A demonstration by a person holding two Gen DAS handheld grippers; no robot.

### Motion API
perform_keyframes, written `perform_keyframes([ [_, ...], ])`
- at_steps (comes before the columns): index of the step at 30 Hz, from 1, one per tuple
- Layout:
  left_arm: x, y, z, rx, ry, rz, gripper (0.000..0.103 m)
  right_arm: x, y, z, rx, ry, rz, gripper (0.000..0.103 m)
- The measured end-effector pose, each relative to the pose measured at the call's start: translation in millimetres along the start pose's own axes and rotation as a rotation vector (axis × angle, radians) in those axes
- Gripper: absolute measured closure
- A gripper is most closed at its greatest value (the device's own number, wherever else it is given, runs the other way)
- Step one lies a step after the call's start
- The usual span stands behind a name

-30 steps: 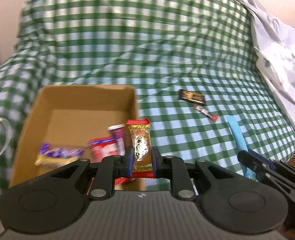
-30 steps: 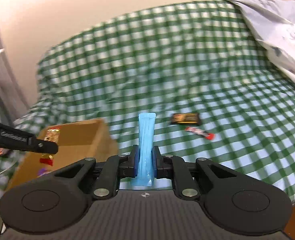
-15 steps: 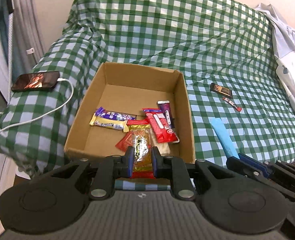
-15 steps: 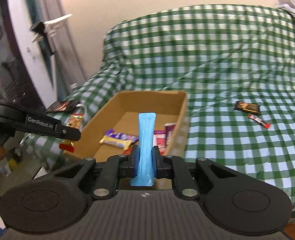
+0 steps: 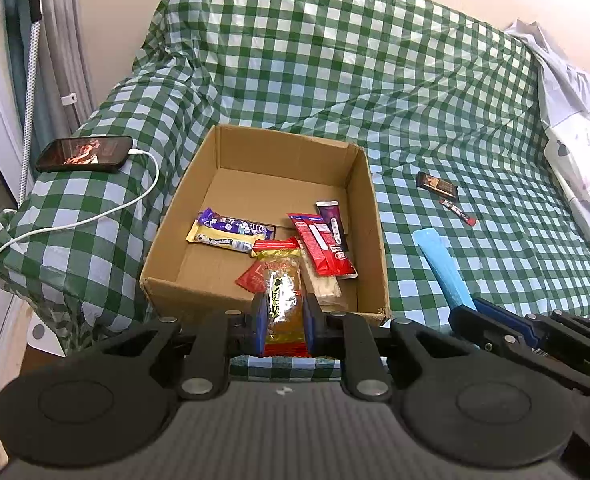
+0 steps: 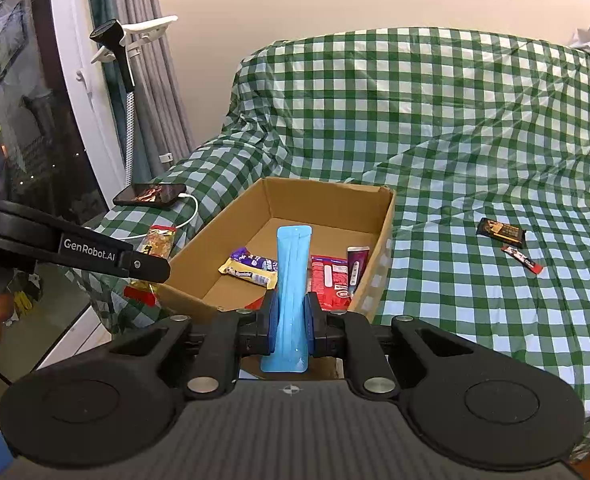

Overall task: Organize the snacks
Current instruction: 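Carry the orange snack and blue stick over the box with both grippers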

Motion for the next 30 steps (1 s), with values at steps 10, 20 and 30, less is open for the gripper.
perform_keyframes([
  [10, 2.1, 0.6, 0.7, 0.002, -0.001, -0.002, 0.083, 0.3, 1.6, 1.0, -0.005, 0.002, 0.005, 0.089],
  [20, 5.5, -2.3, 6.1, -0.004, -0.002, 0.016, 0.083, 6.6, 5.2, -1.2, -0.001, 0.001, 0.026, 0.089],
  [30, 16.2, -5.5, 3.6, -0.009, -0.003, 0.038, 0.083, 13.9, 6.6, -4.1, 0.002, 0.000, 0.051, 0.089],
])
Point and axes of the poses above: each gripper's, at about its wrist camera, not at the fingertips, and x roughly the way its jaws point, z to its left, y to its underside, the point moved 9 cm from there along x, roughly the way its jaws point, and after that the axes turned 4 degrees about -y, right-handed, at the moved point
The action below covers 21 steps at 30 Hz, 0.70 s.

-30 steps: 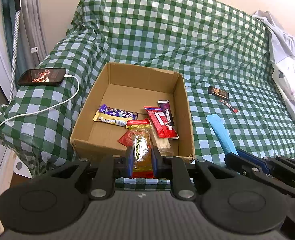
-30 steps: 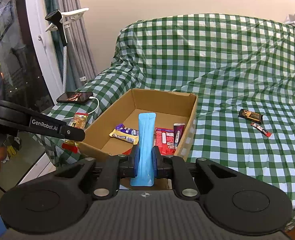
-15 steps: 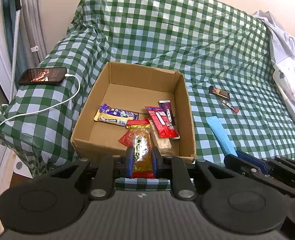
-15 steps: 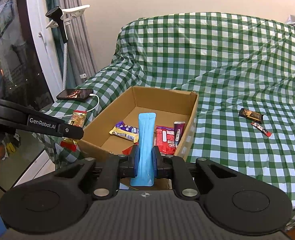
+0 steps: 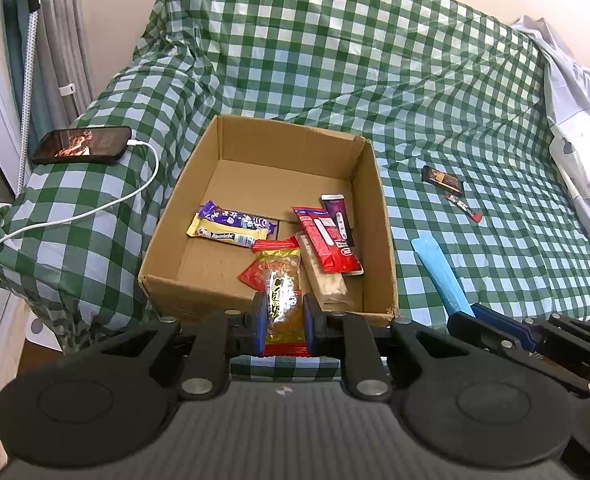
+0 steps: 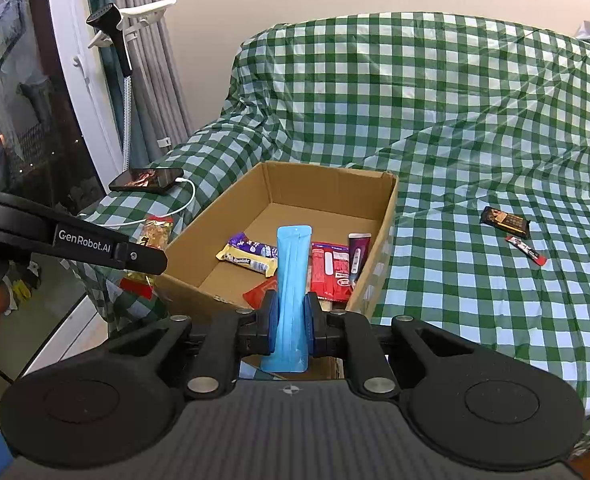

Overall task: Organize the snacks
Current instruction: 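Carry the orange snack and blue stick over the box with both grippers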

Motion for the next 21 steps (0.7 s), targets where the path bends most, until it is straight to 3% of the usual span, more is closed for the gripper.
perform_keyframes([
  [21, 45.2, -30.1, 30.0, -0.053, -0.017, 0.032, 0.083, 45.8, -10.1, -6.9, 0.003, 0.009, 0.067, 0.089],
])
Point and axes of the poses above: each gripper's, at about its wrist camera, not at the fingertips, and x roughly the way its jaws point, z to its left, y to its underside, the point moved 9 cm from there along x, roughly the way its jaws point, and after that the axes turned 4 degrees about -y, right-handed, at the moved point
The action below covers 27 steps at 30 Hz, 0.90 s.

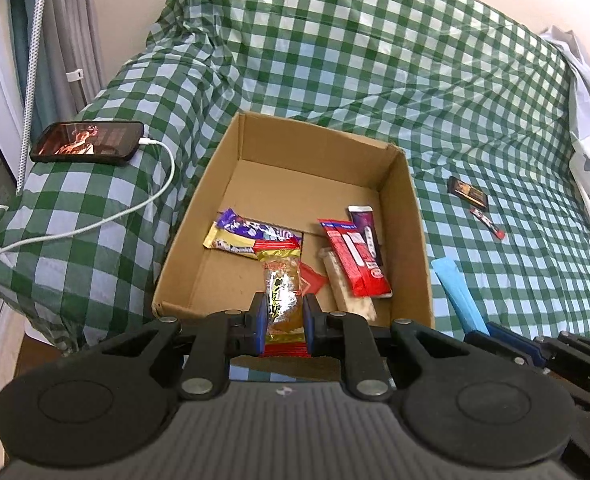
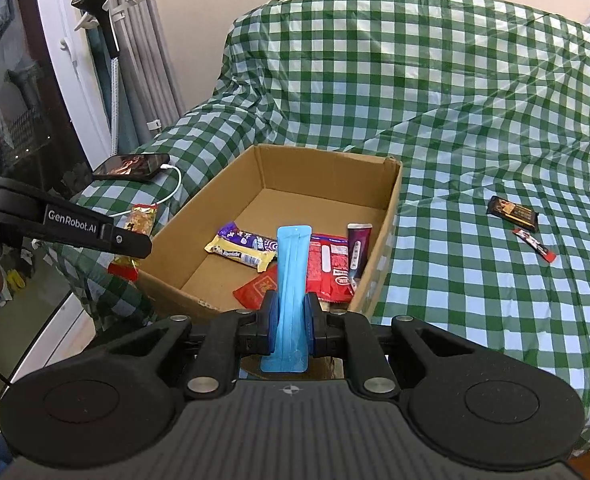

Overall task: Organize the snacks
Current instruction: 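Carry the orange snack and blue stick over the box with both grippers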

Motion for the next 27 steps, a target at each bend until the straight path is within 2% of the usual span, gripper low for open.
perform_keyframes([
  [19, 76.1, -47.0, 13.3, -0.038, -0.006, 0.053, 0.083, 84.5, -32.8, -4.8, -0.003, -0.026, 0.078, 0.089],
  [27, 116.7, -53.6, 14.8, -0.030, -0.010, 0.097, 0.083, 126.8, -41.9, -16.2, 0.015, -0.024, 0.115, 0.089],
])
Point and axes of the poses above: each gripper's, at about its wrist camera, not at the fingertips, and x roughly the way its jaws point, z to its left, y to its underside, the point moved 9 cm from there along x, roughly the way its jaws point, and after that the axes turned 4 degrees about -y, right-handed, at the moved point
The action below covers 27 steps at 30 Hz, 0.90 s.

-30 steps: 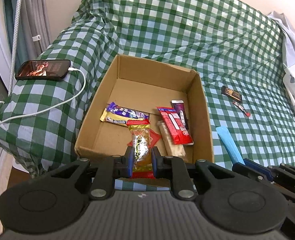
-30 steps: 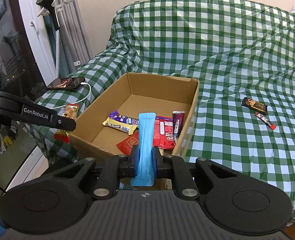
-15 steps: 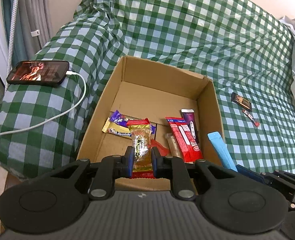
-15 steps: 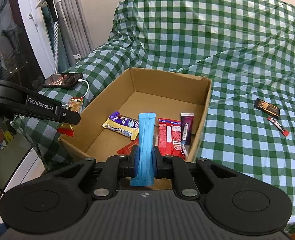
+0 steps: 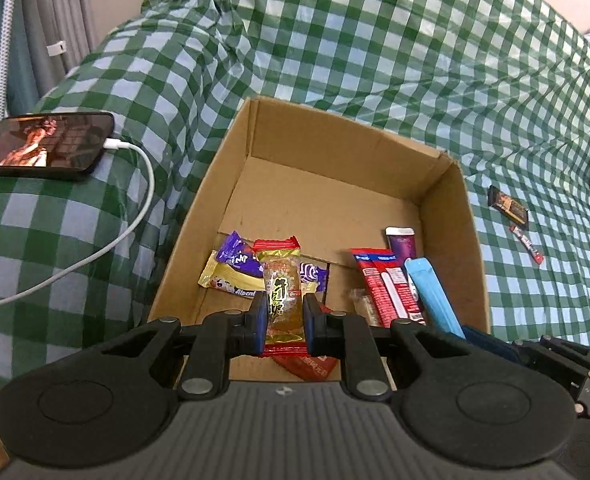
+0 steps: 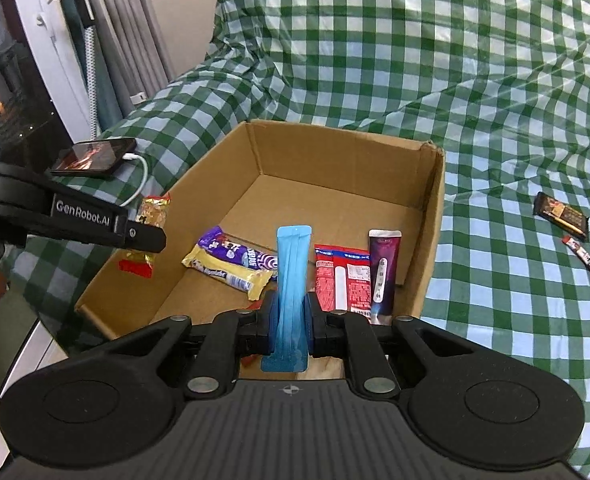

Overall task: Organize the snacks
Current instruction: 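Carry the orange snack and blue stick over the box with both grippers, then open the left gripper over the box while the right releases the blue stick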

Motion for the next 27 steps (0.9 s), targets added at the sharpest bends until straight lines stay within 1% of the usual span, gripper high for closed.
perform_keyframes([
  [11, 41.7, -3.0, -1.1, 0.014, -0.014, 0.052, 0.083, 38.6, -5.0, -11.6, 0.021, 0.001, 0.042, 0.088],
  [12, 45.0, -3.5, -0.3, 0.014, -0.023, 0.053, 0.078, 41.2, -5.3, -12.7, 0.025, 0.003, 0.044, 0.088],
  [13, 48.9, -3.9, 0.7, 0.017, -0.033, 0.057, 0.067, 43.5, -5.8, -13.8, 0.030, 0.002, 0.046, 0.086],
  [14, 53.3, -4.1, 2.1, 0.018, -0.047, 0.070, 0.029, 45.4, -6.5, -14.5, 0.040, -0.001, 0.046, 0.084],
  [15, 57.4, -4.3, 5.0, 0.008, -0.069, 0.087, 0.000, 47.5, -8.3, -16.2, 0.064, -0.008, 0.045, 0.084],
  [16, 57.7, -4.7, 8.3, -0.008, -0.084, 0.086, 0.001, 48.9, -10.3, -17.8, 0.091, -0.015, 0.041, 0.071],
  [17, 55.7, -5.1, 10.7, -0.019, -0.084, 0.075, 0.000, 50.5, -12.7, -19.0, 0.120, -0.027, 0.040, 0.062],
  [18, 52.7, -4.8, 12.0, -0.021, -0.077, 0.070, 0.000, 51.1, -15.2, -20.2, 0.141, -0.034, 0.036, 0.049],
  [19, 50.6, -3.3, 13.7, -0.018, -0.077, 0.072, 0.000, 50.4, -17.6, -20.8, 0.152, -0.032, 0.025, 0.043],
  [20, 47.8, -0.6, 16.3, -0.016, -0.085, 0.075, 0.000, 48.8, -18.9, -20.3, 0.153, -0.029, 0.016, 0.041],
  [22, 41.3, 8.5, 21.1, -0.015, -0.101, 0.082, 0.000, 44.8, -16.8, -16.8, 0.144, -0.029, 0.016, 0.033],
  [27, 15.4, 39.7, 24.4, -0.023, -0.100, 0.111, 0.000, 23.0, 3.5, -2.6, 0.125, -0.017, 0.041, 0.024],
])
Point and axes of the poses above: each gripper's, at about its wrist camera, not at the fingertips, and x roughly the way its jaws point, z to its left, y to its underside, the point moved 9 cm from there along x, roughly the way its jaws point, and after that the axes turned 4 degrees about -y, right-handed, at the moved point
